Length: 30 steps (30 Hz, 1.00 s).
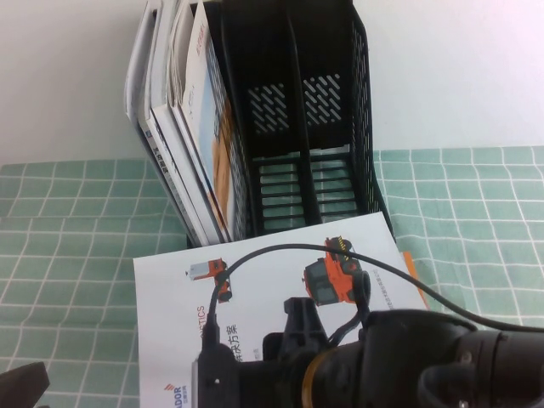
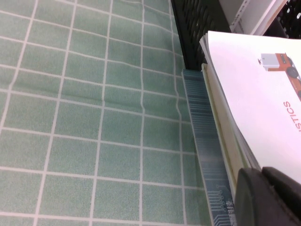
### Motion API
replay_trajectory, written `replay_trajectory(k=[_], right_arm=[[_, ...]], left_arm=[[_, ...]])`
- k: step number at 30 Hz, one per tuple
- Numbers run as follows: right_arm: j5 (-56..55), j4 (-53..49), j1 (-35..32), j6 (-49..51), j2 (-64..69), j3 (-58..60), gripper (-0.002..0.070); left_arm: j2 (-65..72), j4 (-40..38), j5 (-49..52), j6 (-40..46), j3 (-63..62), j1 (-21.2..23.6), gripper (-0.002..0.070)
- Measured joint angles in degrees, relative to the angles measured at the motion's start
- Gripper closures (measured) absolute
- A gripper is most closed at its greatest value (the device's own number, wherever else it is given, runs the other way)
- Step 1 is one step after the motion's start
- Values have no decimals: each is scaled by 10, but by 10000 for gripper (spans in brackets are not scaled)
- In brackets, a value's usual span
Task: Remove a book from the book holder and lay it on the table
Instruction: Place the picked book on the book
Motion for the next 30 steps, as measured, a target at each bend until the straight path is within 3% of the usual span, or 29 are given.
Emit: replay_trajectory(k=[6,10,12,15,18,23,30], right_arm=[[143,88,0,3,0,-67,202],[191,140,0,-26,0,-112,223],[191,194,0,-67,0,-123,295],[189,283,0,-137,6,-125,512],[186,343,0,-172,26,-125,629],[163,406,0,-232,82,-125,671],[71,410,0,-262,141,-125,676]], left_arm=[[0,-2,0,10,0,0,676],[0,-2,0,14,0,0,676],[0,-2,0,15,0,0,676],[0,-2,0,17,0,0,676],[0,-2,0,17,0,0,676],[0,-3,0,17,0,0,676],[0,-3,0,17,0,0,676]])
